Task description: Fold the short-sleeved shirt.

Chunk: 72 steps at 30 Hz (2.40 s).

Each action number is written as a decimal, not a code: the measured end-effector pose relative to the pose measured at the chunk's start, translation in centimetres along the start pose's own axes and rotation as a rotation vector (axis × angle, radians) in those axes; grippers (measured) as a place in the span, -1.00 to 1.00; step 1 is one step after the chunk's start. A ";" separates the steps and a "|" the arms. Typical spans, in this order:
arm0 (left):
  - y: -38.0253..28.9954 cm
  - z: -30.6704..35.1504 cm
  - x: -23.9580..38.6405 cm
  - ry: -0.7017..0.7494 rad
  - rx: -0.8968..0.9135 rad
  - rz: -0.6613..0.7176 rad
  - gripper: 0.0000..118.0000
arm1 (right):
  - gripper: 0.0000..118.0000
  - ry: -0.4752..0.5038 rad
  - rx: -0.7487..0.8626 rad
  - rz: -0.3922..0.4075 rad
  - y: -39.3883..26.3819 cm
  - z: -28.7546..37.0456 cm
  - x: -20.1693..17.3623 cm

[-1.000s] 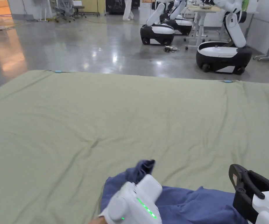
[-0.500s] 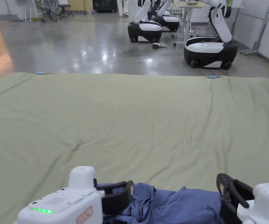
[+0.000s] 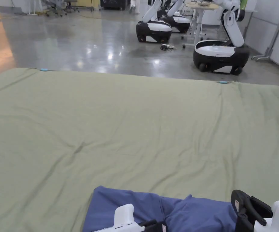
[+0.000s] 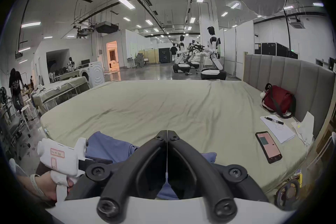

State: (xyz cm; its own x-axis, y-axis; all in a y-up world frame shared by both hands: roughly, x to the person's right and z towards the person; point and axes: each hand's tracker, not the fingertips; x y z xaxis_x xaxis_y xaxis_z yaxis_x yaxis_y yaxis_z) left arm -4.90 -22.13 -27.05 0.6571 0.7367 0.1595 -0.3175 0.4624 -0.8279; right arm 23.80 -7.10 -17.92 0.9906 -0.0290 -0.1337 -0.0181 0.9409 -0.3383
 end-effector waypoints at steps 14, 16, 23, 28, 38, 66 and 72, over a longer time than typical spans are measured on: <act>5.9 12.4 -7.6 0.197 0.242 0.141 1.00 | -0.90 0.047 0.008 0.006 0.4 -0.8 -2.3; 5.7 11.5 -9.6 0.186 0.186 0.255 1.00 | -0.90 0.048 0.008 0.022 0.5 -0.7 -2.8; 4.1 7.8 -10.8 -0.226 0.165 0.528 0.83 | -0.90 0.029 0.010 0.026 1.1 -0.2 -2.6; 2.2 5.0 -11.8 -0.122 0.178 0.591 -0.69 | -0.90 0.016 0.009 0.012 1.2 0.1 -2.2; 9.9 15.0 -4.1 0.381 0.389 -0.024 -0.76 | -0.90 0.003 0.001 0.004 0.9 0.4 -1.0; 4.3 6.5 10.5 0.164 0.137 -0.697 0.43 | -0.90 0.014 0.000 -0.035 0.2 0.5 0.3; 7.6 5.7 2.6 0.029 0.103 -0.106 -0.49 | -0.89 0.041 -0.024 -0.034 0.2 0.1 -0.7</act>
State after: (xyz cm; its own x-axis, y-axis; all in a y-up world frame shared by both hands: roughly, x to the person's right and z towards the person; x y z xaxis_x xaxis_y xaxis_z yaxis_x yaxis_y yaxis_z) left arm -9.50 -13.90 -29.84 0.7099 0.6669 0.2265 -0.3123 0.5864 -0.7474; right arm 23.16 -6.87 -17.82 0.9843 -0.0753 -0.1596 0.0119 0.9307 -0.3657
